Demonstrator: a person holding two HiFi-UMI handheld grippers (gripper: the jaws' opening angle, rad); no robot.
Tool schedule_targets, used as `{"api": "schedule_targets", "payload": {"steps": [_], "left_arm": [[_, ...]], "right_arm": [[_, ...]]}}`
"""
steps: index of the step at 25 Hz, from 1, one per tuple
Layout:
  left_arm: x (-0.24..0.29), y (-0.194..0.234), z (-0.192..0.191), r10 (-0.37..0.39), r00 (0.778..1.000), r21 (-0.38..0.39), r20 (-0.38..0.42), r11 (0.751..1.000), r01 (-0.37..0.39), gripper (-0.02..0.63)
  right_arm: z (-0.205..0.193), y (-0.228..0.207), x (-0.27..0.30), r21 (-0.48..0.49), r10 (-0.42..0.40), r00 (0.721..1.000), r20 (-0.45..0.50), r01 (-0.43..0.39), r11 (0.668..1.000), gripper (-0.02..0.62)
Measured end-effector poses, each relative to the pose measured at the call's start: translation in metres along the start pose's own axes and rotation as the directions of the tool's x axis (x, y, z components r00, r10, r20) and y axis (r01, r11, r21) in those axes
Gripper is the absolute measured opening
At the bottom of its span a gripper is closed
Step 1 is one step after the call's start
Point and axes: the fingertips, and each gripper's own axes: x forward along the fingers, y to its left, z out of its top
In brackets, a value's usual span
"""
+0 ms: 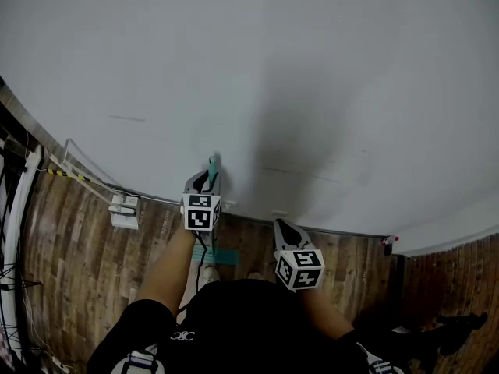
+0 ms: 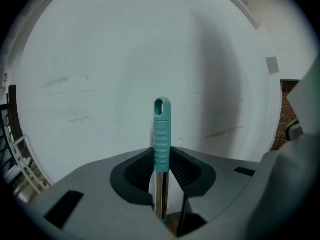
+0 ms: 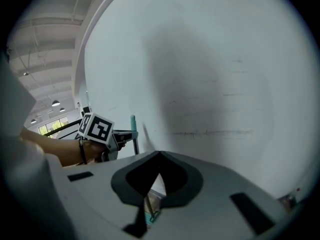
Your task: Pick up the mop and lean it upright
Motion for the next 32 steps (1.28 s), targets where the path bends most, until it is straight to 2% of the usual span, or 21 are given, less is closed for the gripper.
{"api": "schedule_targets", "payload": {"steps": [14, 18, 25, 29, 30, 32], "left_arm": [[0.037, 0.012, 0.005, -0.002, 0.998, 0.004, -0.061, 1.000, 0.002, 0.098], [0.038, 0.013, 0.004, 0.005, 0.998, 0.009, -0.056, 1.000, -0.004, 0.098], [0.039, 0.012, 0.002, 0.010, 0.997, -0.014, -0.071, 1.000, -0.011, 0.098], [0.038, 0.011, 0.000, -0.021, 0.996, -0.017, -0.082, 1.000, 0.019, 0.101], [0.036, 0.012, -0.003, -0.022, 0.996, -0.020, -0.082, 1.000, 0.020, 0.110], [0.023, 0.018, -0.005, 0.019, 0.999, -0.034, -0.035, 0.999, -0.020, 0.190]], "right_arm": [[-0.005, -0.029, -0.016, 0.041, -0.082, 0.997, 0.003, 0.082, 0.996, 0.012], [-0.007, -0.038, -0.021, 0.052, -0.100, 0.995, 0.004, 0.100, 0.994, 0.013], [-0.002, -0.040, -0.024, 0.047, -0.093, 0.995, 0.019, 0.092, 0.995, 0.014], [0.003, -0.033, -0.023, 0.028, -0.069, 0.997, 0.029, 0.069, 0.997, 0.012], [0.005, -0.031, -0.023, 0.024, -0.061, 0.998, 0.031, 0.061, 0.998, 0.012], [0.007, -0.026, -0.022, 0.017, -0.042, 0.999, 0.034, 0.041, 0.999, 0.013]]}}
